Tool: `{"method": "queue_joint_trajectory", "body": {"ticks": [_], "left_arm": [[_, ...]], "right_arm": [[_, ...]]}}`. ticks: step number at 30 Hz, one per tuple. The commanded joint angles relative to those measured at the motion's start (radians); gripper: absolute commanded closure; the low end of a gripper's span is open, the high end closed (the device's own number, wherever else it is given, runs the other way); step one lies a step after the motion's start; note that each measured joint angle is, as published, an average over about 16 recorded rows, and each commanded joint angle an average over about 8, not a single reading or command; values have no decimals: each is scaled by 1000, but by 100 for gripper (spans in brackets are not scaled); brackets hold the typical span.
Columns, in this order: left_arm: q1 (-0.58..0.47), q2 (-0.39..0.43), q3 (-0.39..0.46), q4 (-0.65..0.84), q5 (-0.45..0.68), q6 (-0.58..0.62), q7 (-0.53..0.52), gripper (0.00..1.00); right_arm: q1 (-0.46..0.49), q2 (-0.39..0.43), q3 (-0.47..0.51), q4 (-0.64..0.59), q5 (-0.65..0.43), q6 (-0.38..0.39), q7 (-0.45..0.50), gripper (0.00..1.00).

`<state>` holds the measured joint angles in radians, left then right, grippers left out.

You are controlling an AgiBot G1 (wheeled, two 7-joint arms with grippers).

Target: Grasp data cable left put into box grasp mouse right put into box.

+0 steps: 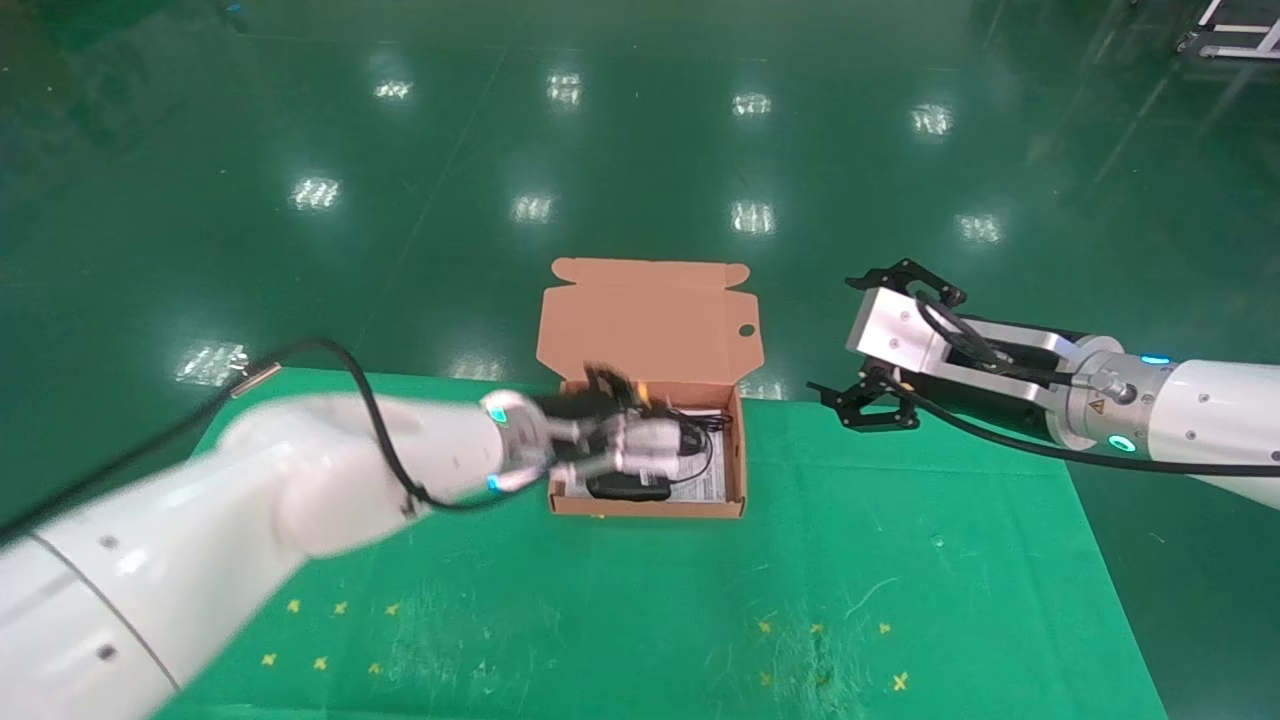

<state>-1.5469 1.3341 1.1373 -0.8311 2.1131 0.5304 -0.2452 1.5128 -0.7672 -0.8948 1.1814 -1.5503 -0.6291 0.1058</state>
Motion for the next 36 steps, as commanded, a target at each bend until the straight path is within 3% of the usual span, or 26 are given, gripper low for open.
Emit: {"method": "queue_joint_trajectory", "body": {"ticks": [1,9,14,36], "left_arm": [[-15,-12,-2,-14,8,-4,-9,0],[-104,-13,-23,-4,79,-29,-45,0],[-100,-25,-44,-9,47,-4,-48,0],[110,-282,-345,-172,-481,354,-10,0]], "right_arm": [[6,-2,5,2,-2,10,0,0],[120,-6,-1,11,-51,-61,-71,0],[144,-1,0,13,-56,-114,-78,0],[-63,56,221,45,258,-388,-21,0]]}}
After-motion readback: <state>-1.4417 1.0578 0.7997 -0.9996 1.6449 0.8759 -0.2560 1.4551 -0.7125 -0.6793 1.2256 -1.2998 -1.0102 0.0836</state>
